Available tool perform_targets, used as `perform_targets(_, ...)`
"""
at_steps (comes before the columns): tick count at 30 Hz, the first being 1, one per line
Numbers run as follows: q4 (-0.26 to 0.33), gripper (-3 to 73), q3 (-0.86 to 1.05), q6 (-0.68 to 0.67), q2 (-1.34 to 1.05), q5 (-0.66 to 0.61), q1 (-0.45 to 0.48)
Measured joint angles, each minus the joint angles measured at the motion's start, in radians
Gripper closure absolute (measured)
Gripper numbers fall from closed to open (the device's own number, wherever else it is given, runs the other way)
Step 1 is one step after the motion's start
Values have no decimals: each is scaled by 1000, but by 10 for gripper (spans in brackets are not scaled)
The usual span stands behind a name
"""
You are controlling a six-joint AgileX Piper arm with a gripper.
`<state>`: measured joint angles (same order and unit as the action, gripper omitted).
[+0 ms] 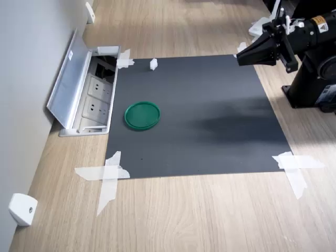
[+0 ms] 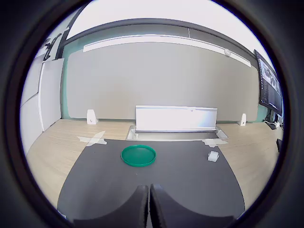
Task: Grasp a white terminal and put it on the green lid.
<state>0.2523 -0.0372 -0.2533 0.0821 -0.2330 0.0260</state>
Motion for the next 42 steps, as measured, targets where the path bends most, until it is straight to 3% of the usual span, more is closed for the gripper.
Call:
perform_targets(22,0,704,0,-6,0,0,0)
perform_targets(32,-12,704,-116,-12,148,-133,0)
perform_targets(42,-158,704,-337,-12,481,-235,0)
